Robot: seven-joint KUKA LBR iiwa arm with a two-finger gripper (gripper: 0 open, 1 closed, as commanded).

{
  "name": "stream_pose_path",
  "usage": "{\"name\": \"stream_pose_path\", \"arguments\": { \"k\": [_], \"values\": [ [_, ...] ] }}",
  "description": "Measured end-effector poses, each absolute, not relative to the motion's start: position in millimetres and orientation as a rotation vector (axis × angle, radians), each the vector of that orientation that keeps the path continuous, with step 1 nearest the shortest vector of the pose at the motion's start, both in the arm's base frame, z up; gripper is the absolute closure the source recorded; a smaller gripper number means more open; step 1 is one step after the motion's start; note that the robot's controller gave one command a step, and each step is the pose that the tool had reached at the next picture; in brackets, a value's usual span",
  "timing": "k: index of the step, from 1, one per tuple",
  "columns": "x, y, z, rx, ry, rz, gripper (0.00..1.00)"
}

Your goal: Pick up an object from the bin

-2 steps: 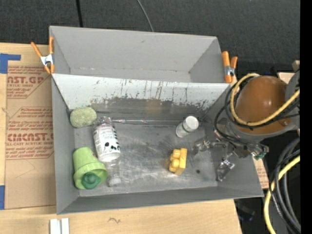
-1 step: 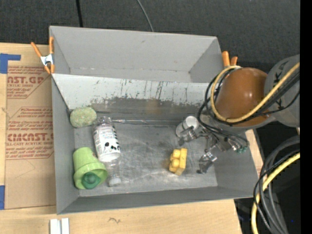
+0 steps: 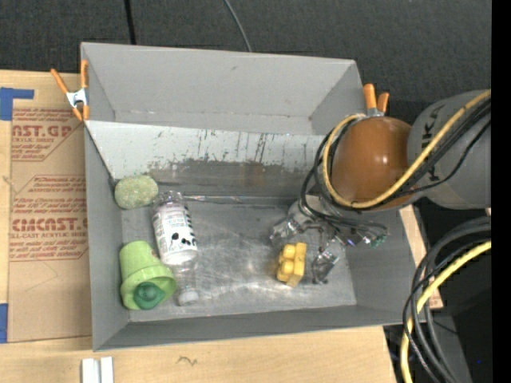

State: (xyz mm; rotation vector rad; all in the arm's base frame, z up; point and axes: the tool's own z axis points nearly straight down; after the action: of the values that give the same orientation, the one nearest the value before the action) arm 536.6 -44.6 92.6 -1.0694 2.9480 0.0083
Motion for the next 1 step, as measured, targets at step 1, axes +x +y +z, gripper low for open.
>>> {"name": "stream_pose_path", "arguments": {
  "k": [1],
  "values": [
    [505.6,37.3,74.8,-1.168,2.915,0.004,1.00]
  ]
}}
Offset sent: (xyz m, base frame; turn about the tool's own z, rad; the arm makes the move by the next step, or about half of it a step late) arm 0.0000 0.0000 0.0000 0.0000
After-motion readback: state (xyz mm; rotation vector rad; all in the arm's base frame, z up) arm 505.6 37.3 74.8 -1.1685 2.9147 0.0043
